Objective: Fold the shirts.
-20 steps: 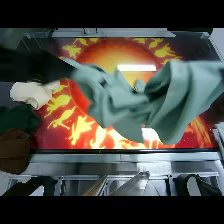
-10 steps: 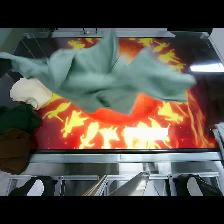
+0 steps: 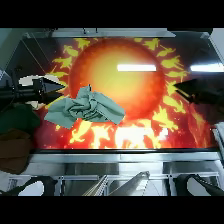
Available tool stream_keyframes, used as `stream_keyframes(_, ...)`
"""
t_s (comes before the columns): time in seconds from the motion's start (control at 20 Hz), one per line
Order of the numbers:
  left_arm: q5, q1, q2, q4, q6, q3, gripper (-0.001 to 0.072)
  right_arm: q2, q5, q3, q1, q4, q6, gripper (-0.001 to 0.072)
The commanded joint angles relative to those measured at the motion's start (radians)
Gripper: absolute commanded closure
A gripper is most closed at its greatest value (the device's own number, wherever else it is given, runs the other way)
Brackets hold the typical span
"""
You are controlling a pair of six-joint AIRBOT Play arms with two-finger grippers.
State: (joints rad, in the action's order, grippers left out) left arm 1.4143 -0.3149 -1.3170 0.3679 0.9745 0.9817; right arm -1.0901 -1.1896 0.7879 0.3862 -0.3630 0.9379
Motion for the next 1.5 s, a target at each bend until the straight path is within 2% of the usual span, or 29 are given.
stream_keyframes(0.0, 0.040, -0.037, -0.066, 0.144, 0.000, -0.006, -0.0005, -0.104, 0.088, -0.069, -0.149, -0.071, -0.019, 0.0209)
stream_keyframes(0.05, 0.011, -0.039, -0.072, 0.198, 0.021, -0.006, -0.0006, -0.147, 0.134, -0.083, -0.214, -0.069, -0.018, 0.0192)
stream_keyframes(0.15, -0.035, -0.033, -0.090, 0.285, 0.048, -0.006, -0.0005, -0.257, 0.206, -0.085, -0.356, -0.023, -0.002, 0.0078)
stream_keyframes(0.25, -0.075, -0.013, -0.119, 0.330, 0.048, -0.005, -0.0004, -0.374, 0.263, -0.084, -0.478, 0.098, -0.003, 0.0077)
stream_keyframes(0.4, -0.138, 0.021, -0.186, 0.347, 0.048, -0.004, -0.0004, -0.522, 0.280, -0.083, -0.606, 0.308, -0.082, 0.0078)
stream_keyframes(0.45, -0.143, 0.028, -0.213, 0.347, 0.047, 0.005, -0.0004, -0.555, 0.264, -0.076, -0.633, 0.385, -0.119, 0.0158)
stream_keyframes(0.5, -0.138, 0.036, -0.241, 0.346, 0.048, 0.024, -0.0005, -0.575, 0.257, -0.064, -0.653, 0.439, -0.146, 0.0177)
stream_keyframes(0.8, -0.076, 0.049, -0.355, 0.346, 0.048, 0.180, -0.0004, -0.654, 0.267, 0.052, -0.713, 0.465, -0.091, 0.0202)
stream_keyframes(0.9, -0.079, 0.050, -0.375, 0.344, 0.048, 0.223, 0.0014, -0.667, 0.266, 0.085, -0.728, 0.467, -0.089, 0.0418)
stream_keyframes(0.95, -0.078, 0.054, -0.383, 0.344, 0.048, 0.239, 0.0016, -0.668, 0.266, 0.099, -0.732, 0.471, -0.090, 0.0553)
stream_keyframes(1.0, -0.077, 0.060, -0.389, 0.344, 0.048, 0.251, 0.0111, -0.667, 0.266, 0.113, -0.732, 0.473, -0.097, 0.0630)
stream_keyframes(1.05, -0.074, 0.067, -0.394, 0.344, 0.048, 0.260, 0.0462, -0.666, 0.266, 0.127, -0.732, 0.473, -0.101, 0.0637)
stream_keyframes(1.1, -0.072, 0.074, -0.394, 0.344, 0.045, 0.263, 0.0695, -0.662, 0.266, 0.140, -0.731, 0.472, -0.101, 0.0692)
stream_keyframes(1.25, -0.044, 0.116, -0.394, 0.338, 0.047, 0.263, 0.0688, -0.616, 0.266, 0.153, -0.726, 0.459, -0.105, 0.0693)
stream_keyframes(1.45, 0.024, 0.161, -0.377, 0.335, 0.048, 0.263, 0.0689, -0.476, 0.266, 0.153, -0.696, 0.317, -0.082, 0.0693)
